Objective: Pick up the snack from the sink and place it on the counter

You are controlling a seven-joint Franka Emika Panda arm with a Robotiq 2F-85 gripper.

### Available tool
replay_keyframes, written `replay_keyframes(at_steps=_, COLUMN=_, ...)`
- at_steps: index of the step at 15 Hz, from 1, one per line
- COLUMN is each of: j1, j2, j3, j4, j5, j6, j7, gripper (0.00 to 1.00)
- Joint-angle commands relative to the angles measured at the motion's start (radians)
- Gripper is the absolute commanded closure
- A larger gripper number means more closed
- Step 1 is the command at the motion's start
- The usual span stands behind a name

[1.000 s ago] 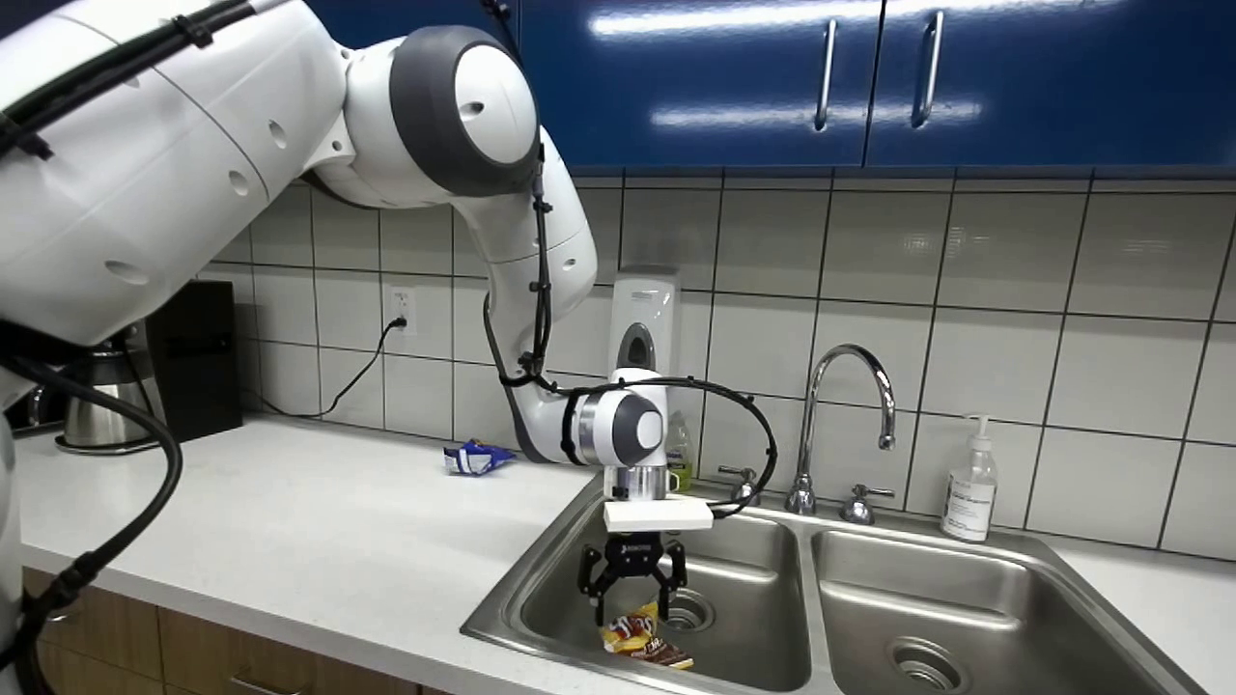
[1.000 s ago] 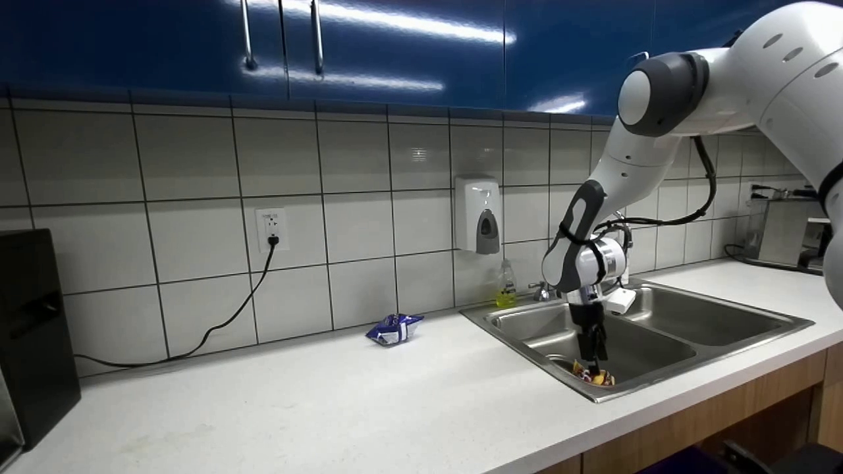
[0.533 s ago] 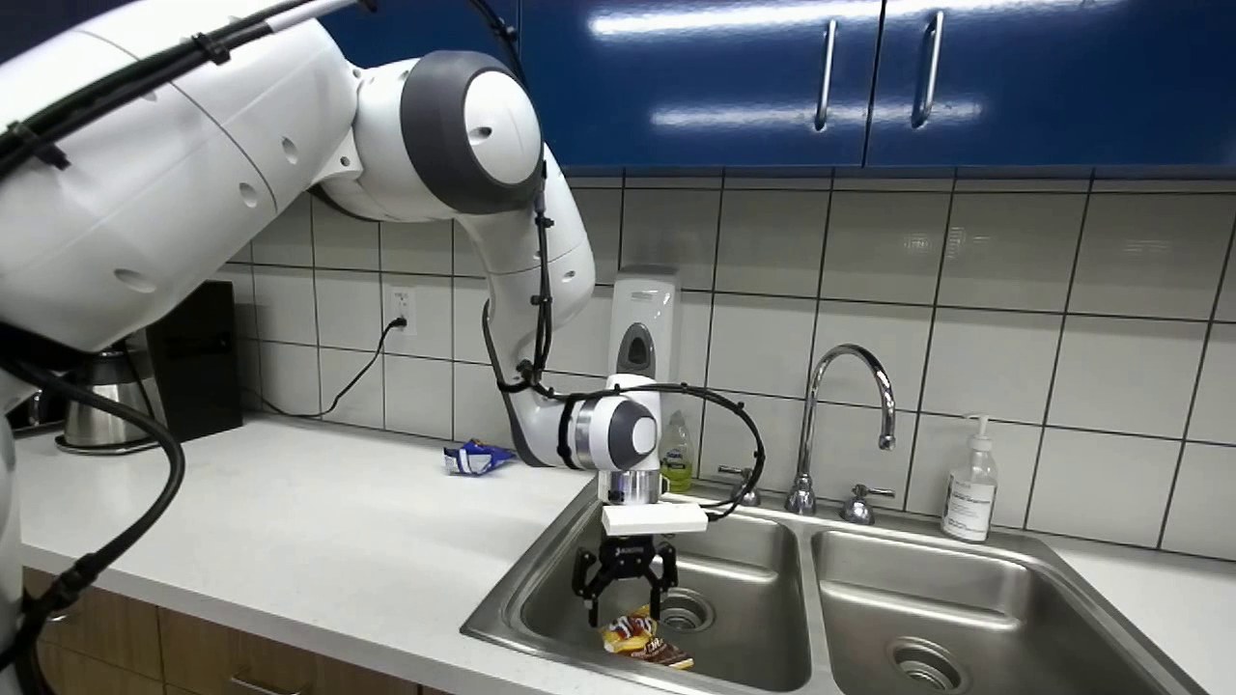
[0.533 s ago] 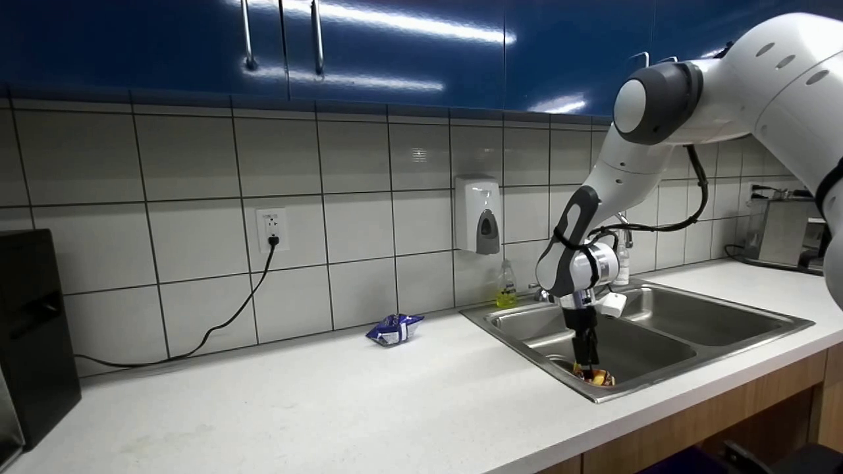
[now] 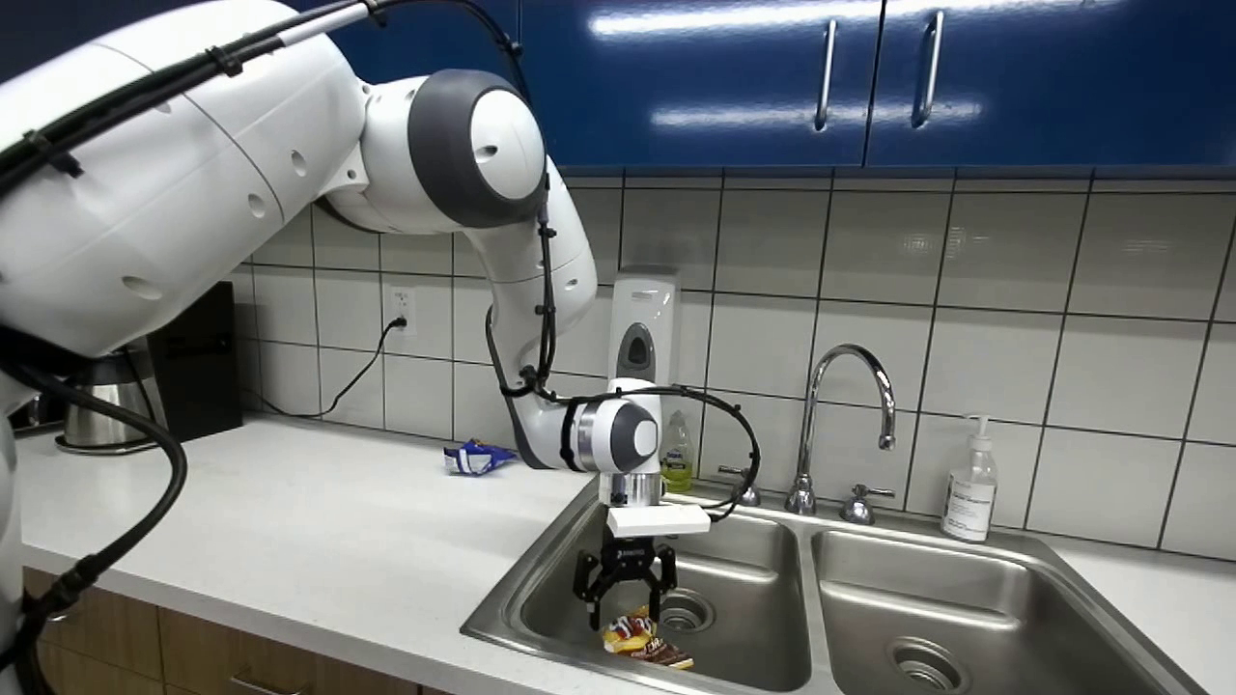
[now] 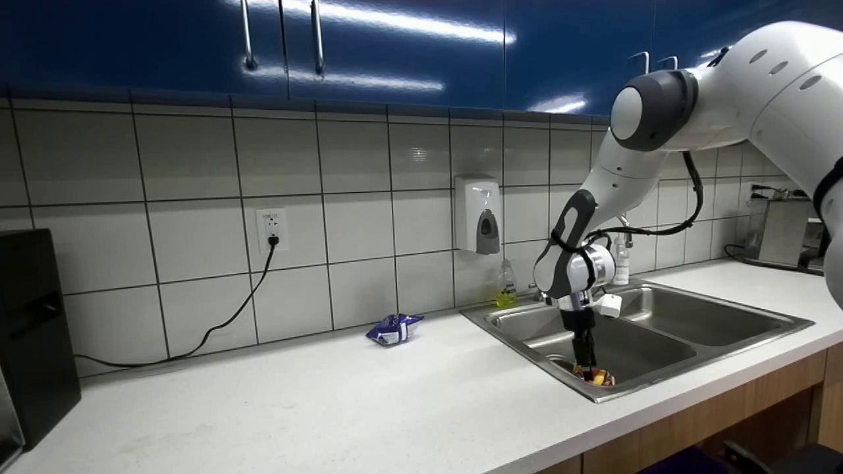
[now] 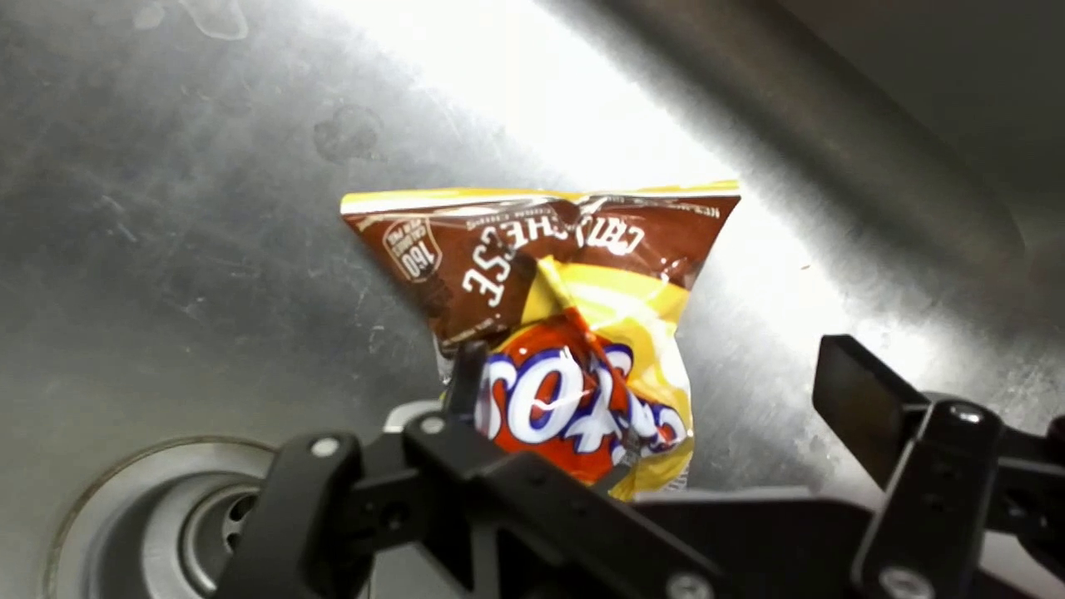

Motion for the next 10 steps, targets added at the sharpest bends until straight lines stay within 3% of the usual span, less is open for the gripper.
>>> replay_keyframes(at_steps=1, j1=0.004, j2=0.017, j3=-0.007, j4=0.037, j5=-0.027, j6=-0.039, j7=-0.034, gripper=0.0)
replay_keyframes(at_steps=5, j1=0.005, j2=0.025, j3=-0.012, j4=0.045, j5=-0.034, j6=-0.04, j7=-0.037, gripper=0.0)
replay_keyframes(at_steps=7, j1=0.005, j2=0.026, j3=-0.015, j4=0.047, j5=-0.036, j6=-0.04, j7=-0.036, gripper=0.26)
replay_keyframes(at_steps=10, j1=0.005, j2=0.025, j3=-0.018, j4=0.049, j5=-0.039, j6=-0.041, j7=-0.035, gripper=0.51)
